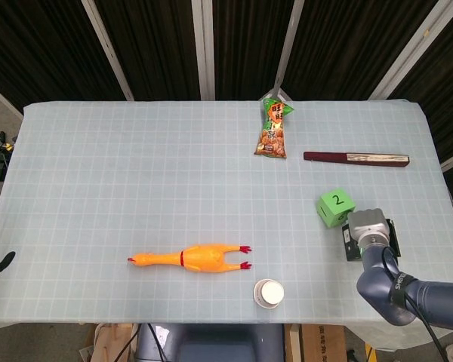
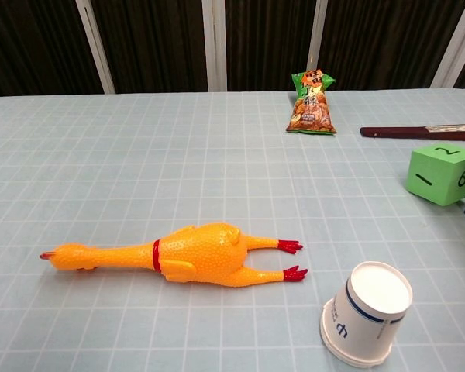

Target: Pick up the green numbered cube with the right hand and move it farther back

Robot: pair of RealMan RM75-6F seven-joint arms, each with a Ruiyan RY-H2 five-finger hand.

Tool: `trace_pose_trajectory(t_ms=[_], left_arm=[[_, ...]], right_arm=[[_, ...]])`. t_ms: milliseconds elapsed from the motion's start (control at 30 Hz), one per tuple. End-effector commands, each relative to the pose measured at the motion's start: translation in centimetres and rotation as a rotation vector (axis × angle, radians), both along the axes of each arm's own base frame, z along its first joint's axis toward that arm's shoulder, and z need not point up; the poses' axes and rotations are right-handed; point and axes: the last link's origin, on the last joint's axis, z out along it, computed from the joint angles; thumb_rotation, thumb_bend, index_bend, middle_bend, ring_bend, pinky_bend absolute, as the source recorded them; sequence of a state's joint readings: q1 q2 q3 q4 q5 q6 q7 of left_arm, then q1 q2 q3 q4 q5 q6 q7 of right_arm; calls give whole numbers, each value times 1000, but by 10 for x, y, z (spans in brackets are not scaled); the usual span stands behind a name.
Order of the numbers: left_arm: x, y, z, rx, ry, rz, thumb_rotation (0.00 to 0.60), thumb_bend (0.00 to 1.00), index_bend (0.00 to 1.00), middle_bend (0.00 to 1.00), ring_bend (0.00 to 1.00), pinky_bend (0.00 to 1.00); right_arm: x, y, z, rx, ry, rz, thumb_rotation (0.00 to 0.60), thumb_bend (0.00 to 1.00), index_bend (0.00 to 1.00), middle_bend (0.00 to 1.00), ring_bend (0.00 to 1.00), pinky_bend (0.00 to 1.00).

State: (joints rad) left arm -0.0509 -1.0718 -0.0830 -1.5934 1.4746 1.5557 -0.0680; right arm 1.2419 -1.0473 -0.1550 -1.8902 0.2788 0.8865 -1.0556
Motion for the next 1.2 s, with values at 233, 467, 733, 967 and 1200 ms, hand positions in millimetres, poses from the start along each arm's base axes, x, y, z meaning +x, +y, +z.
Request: trace_pose_trajectory(t_ms=[233, 467, 733, 967, 1200], left_arm=[[0, 0, 0, 0, 1, 0, 600, 268, 0, 0, 0, 12], [0, 0, -1, -1, 4, -1, 600, 268, 0, 0, 0, 12], [1, 0, -1, 0, 6, 0, 600, 268, 0, 0, 0, 12], [0, 0, -2, 0, 7, 2, 600, 268, 0, 0, 0, 12], [1, 0, -2, 0, 8, 3, 600, 268, 0, 0, 0, 12]], right_arm=[[-10, -11, 7, -33, 5, -45, 600, 823, 110, 833, 833, 745], [-16, -16, 11, -48, 2, -79, 600, 823, 110, 833, 833, 745], [-20, -21, 10, -50, -3, -105, 600, 823, 110, 833, 833, 745], [-21, -26, 8, -52, -10, -119, 600, 823, 110, 833, 833, 745], [-21, -27, 5, -45, -7, -130, 600, 824, 110, 833, 833, 745]])
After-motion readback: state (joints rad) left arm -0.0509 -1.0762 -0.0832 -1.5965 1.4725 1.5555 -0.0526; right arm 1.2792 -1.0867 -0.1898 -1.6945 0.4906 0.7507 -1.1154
